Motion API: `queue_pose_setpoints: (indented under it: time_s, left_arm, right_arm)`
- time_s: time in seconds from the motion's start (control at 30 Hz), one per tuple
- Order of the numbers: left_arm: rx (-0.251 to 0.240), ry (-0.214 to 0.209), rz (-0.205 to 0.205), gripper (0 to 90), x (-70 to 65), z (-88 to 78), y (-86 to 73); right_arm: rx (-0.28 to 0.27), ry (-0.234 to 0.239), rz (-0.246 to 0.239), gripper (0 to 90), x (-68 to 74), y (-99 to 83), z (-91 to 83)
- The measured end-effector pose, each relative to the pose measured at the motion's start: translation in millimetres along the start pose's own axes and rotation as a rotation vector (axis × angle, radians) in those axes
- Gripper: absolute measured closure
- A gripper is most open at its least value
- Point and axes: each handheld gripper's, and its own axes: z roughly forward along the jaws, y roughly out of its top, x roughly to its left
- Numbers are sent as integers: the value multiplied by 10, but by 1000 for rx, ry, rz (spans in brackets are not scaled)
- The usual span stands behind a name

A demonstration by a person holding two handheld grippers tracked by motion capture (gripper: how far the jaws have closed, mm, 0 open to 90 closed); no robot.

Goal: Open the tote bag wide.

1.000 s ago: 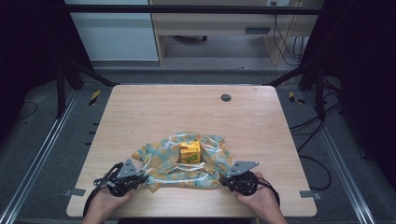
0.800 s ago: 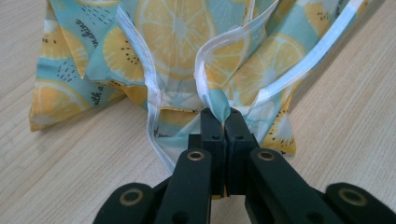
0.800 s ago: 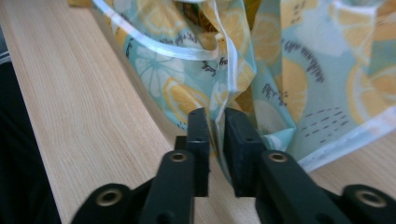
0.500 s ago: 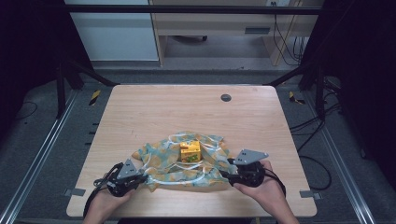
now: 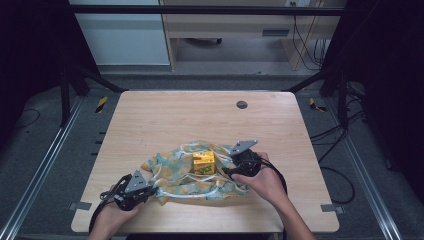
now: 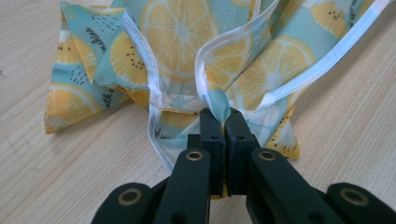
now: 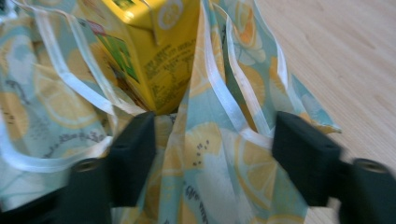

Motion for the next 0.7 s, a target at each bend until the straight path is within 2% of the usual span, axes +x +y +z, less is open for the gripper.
queue_pose_setpoints:
  time_s: [0.13, 0.2, 0.33, 0.43, 0.47, 0.53, 0.7]
  left_arm:
    - [-4, 3, 11, 882, 1, 3, 7]
    - [-3, 3, 13, 882, 1, 4, 8]
    - [1, 15, 29, 882, 2, 13, 14]
    - [17, 26, 43, 883, 11, 30, 11]
    - [17, 26, 43, 885, 11, 30, 11]
    - [25, 27, 33, 887, 30, 30, -6]
    - [41, 26, 22, 893, 72, 31, -26]
  right_arm:
    - [40, 1, 1, 762, -85, 13, 73]
    - [24, 4, 26, 866, -146, 33, 84]
    - [-5, -9, 77, 896, -277, 86, 107]
    - [3, -19, 126, 900, -385, 124, 185]
    - [3, -19, 126, 900, -385, 124, 185]
    - [21, -36, 163, 900, -502, 112, 283]
    - [41, -54, 216, 900, -653, 51, 404]
